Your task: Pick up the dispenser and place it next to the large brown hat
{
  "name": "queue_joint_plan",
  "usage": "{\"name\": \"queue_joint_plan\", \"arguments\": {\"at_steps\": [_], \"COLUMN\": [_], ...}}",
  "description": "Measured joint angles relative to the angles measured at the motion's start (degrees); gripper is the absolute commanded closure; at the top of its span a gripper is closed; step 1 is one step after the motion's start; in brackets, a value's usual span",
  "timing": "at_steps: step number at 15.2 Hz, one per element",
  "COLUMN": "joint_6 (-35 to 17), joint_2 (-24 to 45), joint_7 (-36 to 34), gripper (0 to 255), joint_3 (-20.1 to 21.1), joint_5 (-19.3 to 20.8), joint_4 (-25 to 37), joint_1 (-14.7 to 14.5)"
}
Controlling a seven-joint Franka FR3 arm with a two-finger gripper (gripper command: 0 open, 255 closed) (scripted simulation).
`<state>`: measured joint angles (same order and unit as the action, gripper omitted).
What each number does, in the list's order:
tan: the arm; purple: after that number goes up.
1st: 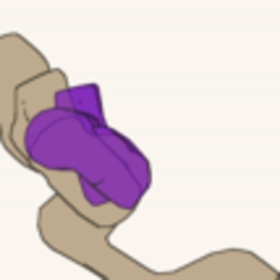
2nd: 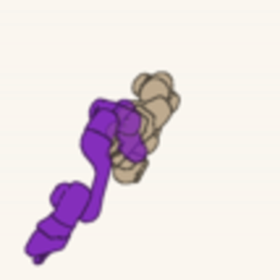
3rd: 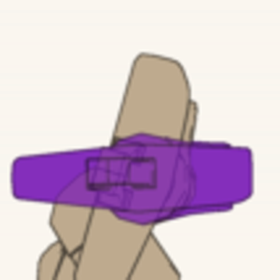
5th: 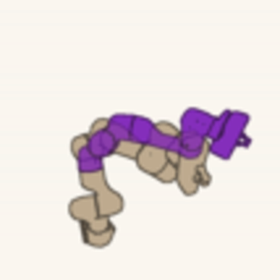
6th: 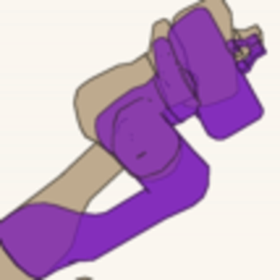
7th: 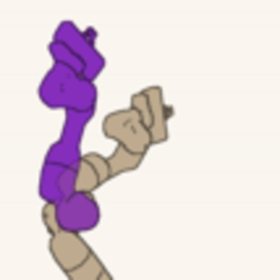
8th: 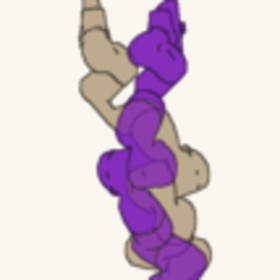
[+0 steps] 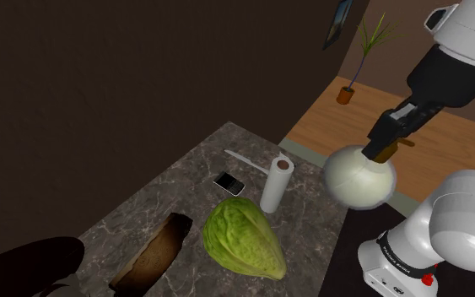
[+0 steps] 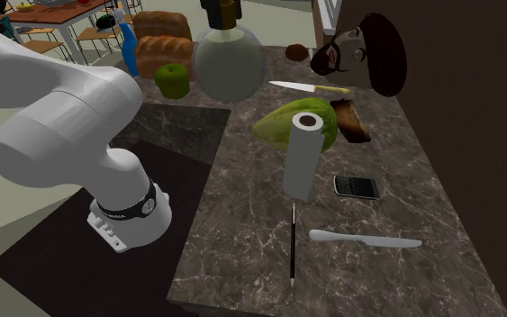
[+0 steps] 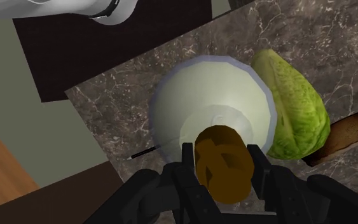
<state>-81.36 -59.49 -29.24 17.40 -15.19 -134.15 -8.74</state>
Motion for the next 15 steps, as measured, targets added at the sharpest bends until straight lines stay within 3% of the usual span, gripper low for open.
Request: {"name": "queue_joint_plan", "arguments": {"at_steps": [11, 15], "joint_6": [6.09, 4.74], "joint_2": [4.60, 8.60], "joint_7": [-0.62, -4.13], "gripper": [255, 255], "joint_3": [-1.19, 3.14], "joint_5": [1.38, -0.87], "joint_4": [10.67, 14.20], "joint_1": [0.93, 1.64]}}
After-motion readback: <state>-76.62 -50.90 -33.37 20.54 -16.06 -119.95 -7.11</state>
